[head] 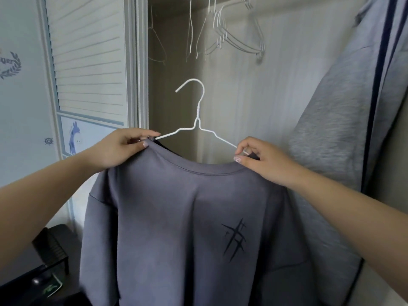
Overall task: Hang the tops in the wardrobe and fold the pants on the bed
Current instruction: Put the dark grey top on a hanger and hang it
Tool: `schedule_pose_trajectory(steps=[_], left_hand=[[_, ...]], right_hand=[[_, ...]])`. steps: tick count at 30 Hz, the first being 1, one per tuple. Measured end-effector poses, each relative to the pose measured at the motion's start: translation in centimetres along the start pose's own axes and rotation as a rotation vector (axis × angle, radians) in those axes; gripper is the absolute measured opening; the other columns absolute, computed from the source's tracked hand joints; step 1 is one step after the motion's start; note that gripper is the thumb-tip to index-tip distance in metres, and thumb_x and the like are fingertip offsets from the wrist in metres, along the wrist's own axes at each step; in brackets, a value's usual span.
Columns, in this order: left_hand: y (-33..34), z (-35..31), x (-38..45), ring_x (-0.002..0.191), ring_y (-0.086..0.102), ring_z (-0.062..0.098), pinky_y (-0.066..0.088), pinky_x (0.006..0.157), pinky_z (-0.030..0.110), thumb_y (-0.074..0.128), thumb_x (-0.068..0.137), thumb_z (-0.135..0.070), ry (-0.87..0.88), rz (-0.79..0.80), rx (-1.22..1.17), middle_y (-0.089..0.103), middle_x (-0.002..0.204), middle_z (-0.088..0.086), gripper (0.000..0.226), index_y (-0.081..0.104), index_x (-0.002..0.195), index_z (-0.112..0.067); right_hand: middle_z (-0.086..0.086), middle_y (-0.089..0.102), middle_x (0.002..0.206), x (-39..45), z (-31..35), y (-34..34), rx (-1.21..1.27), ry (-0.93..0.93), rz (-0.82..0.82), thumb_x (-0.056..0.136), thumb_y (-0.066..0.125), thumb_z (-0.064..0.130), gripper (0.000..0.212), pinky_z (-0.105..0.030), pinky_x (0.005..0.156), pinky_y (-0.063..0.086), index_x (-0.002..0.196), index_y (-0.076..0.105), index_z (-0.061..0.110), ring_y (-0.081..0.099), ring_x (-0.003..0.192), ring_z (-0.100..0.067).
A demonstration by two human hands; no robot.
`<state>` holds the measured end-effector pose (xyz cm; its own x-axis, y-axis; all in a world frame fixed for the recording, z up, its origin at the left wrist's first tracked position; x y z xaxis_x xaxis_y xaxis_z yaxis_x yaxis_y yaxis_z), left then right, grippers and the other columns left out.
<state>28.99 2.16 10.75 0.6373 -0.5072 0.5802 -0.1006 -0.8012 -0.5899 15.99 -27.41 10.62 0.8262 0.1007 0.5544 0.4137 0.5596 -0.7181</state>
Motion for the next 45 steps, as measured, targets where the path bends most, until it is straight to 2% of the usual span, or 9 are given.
schedule_pose_trajectory(steps=[7,13,17,23,27,29,33,40,45], left_hand=[[-0.4,-2.9,-1.0,0.08,0.06,0.008,0.05,0.072,0.017,0.065,0.086,-0.032,-0.026,0.273,-0.2,0.066,0.085,-0.003,0.01,0.069,0.087,-0.024],[0.1,-3.9,-2.0,0.076,0.064,0.006,0.05,0.07,0.014,0.071,0.053,-0.076,-0.116,0.29,-0.343,0.069,0.083,-0.002,0.061,0.074,0.081,-0.022],[-1.1,-3.1,-2.4,0.074,0.06,0.01,0.047,0.071,0.018,0.055,0.084,-0.06,-0.122,0.315,-0.058,0.064,0.076,0.007,0.05,0.071,0.077,-0.013],[-2.2,-1.3,-2.2,0.052,0.039,0.004,0.031,0.055,0.022,0.058,0.082,-0.059,-0.094,0.104,0.144,0.041,0.053,-0.008,0.05,0.049,0.058,-0.016],[-2.5,-0.4,-1.6,0.061,0.052,0.005,0.043,0.062,0.018,0.071,0.084,-0.037,-0.08,0.067,-0.035,0.058,0.064,-0.006,0.016,0.06,0.089,-0.026],[-2.0,-0.6,-0.7,0.068,0.056,0.005,0.043,0.068,0.011,0.07,0.084,-0.019,-0.018,0.072,-0.063,0.058,0.068,-0.006,0.025,0.064,0.102,-0.035],[0.0,-0.5,2.1,0.083,0.061,0.003,0.043,0.079,0.013,0.072,0.082,-0.012,0.004,0.027,-0.015,0.072,0.092,-0.007,0.016,0.073,0.092,-0.025],[11.2,1.9,8.2,0.082,0.057,0.011,0.042,0.078,0.026,0.066,0.089,-0.015,-0.065,0.041,-0.14,0.071,0.091,0.01,0.011,0.072,0.085,-0.006],[17.1,0.5,13.3,0.086,0.057,0.008,0.041,0.075,0.011,0.062,0.092,-0.019,-0.025,0.048,-0.283,0.067,0.091,-0.007,0.007,0.069,0.092,-0.019]], right_hand=[[0.012,0.047,0.056,0.5,0.2,-1.9,-0.031,-0.05,-0.244,0.083,0.065,0.032,0.026,-0.025,0.056,0.033,0.068,0.045,0.028,0.038,0.053,-0.003],[0.013,0.05,0.053,0.9,0.8,-2.3,0.017,-0.07,-0.167,0.087,0.065,0.027,0.02,-0.023,0.057,0.033,0.071,0.054,0.032,0.04,0.05,-0.002],[0.008,0.059,0.064,1.6,0.9,-2.2,0.045,-0.026,-0.115,0.087,0.065,0.029,0.024,-0.028,0.066,0.038,0.063,0.064,0.036,0.05,0.064,-0.005],[0.024,0.064,0.072,1.4,0.4,-2.1,0.013,0.098,-0.016,0.091,0.06,0.031,0.028,-0.024,0.079,0.041,0.064,0.065,0.035,0.058,0.08,0.0],[0.013,0.06,0.07,1.1,1.5,-1.6,0.005,0.123,0.079,0.093,0.057,0.031,0.022,-0.026,0.069,0.037,0.073,0.062,0.023,0.05,0.07,-0.005],[0.004,0.062,0.079,0.7,2.4,-0.9,0.069,0.146,0.184,0.093,0.057,0.03,0.019,-0.026,0.067,0.037,0.078,0.064,0.02,0.05,0.072,-0.008],[0.005,0.062,0.076,-1.3,3.6,0.0,0.457,0.298,0.358,0.081,0.067,0.032,0.01,-0.022,0.057,0.038,0.073,0.07,0.029,0.052,0.068,-0.007],[0.018,0.065,0.059,-0.3,2.3,-1.9,0.326,0.383,-0.012,0.089,0.062,0.02,0.028,-0.007,0.057,0.042,0.063,0.067,0.026,0.057,0.056,0.009],[0.0,0.069,0.104,0.9,0.7,-4.1,0.11,0.56,-0.095,0.092,0.057,0.028,0.016,-0.006,0.064,0.04,0.096,0.07,0.019,0.061,0.084,-0.004]])
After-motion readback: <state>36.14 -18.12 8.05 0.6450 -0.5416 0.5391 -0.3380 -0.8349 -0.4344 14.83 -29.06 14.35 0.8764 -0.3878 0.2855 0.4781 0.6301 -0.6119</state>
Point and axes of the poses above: each hand's wrist, its own x-axis towards the middle knuckle, its own y-axis out of the palm, z = x × y, the point moved 6 cm from there along x, towards the middle knuckle
